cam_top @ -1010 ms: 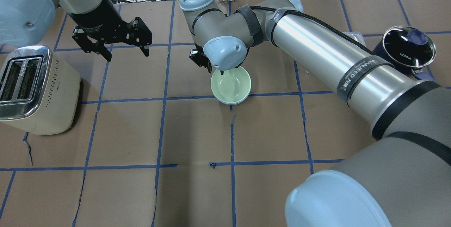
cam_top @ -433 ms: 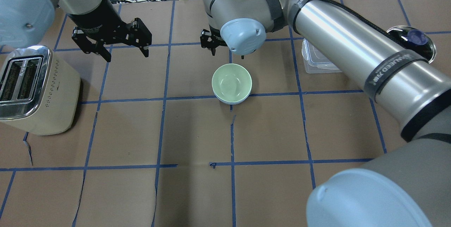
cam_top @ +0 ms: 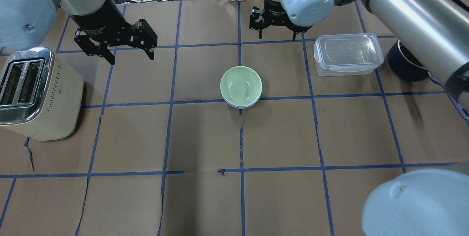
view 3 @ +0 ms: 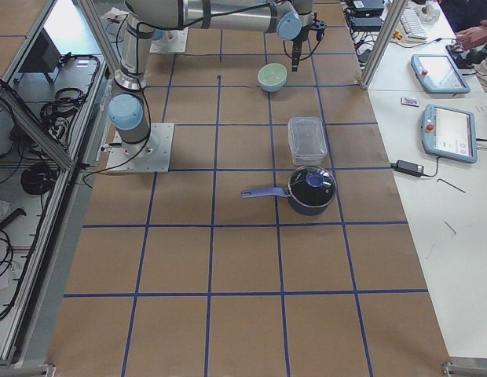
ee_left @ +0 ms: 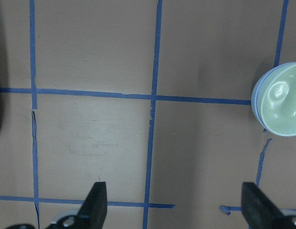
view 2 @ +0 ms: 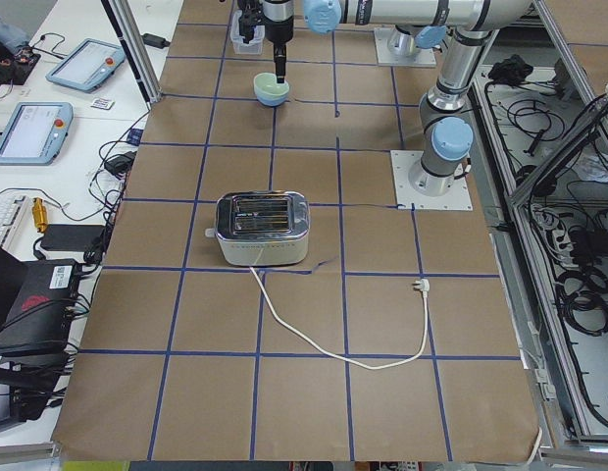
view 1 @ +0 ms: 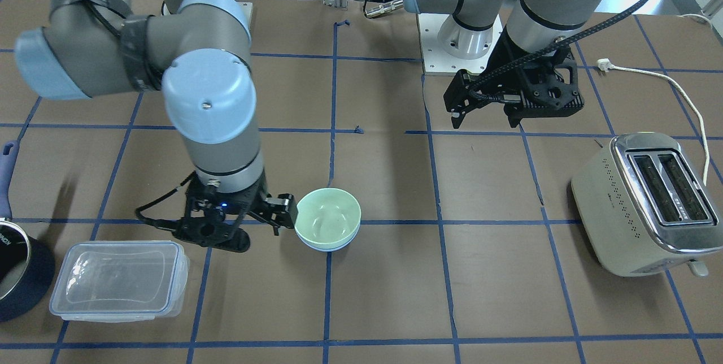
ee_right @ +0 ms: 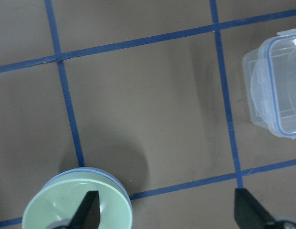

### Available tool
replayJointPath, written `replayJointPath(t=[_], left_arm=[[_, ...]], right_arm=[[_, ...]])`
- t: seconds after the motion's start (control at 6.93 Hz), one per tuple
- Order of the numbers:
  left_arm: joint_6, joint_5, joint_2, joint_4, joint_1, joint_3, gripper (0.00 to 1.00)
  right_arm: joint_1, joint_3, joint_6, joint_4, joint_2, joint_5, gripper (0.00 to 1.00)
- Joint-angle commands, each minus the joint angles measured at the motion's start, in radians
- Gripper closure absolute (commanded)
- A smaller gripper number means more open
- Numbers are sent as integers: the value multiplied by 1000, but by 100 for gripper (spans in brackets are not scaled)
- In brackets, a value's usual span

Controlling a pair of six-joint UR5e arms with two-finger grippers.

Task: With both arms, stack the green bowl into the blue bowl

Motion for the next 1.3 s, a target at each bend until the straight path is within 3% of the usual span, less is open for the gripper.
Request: replayJointPath(t=[0.0,0.29,0.58,0.72,1.01,1.15], left_arm=[[2,0,0,0,-1,0,0],[3,0,0,0,1,0,0],[3,0,2,0,1,-2,0],[3,0,2,0,1,0,0],[3,0,2,-2,1,-2,0],[5,0,2,-2,1,-2,0]], right_arm=[[-123,4,-158,127,-101,2,0],[-153,119,-295,153,-239,2,0],[-154,217,-302,148,-362,2,0],[-156,224,-304,169,-379,7,0],[-210,231,-302,178,-378,114,0],[-217,235,-299,182,-382,104,0]])
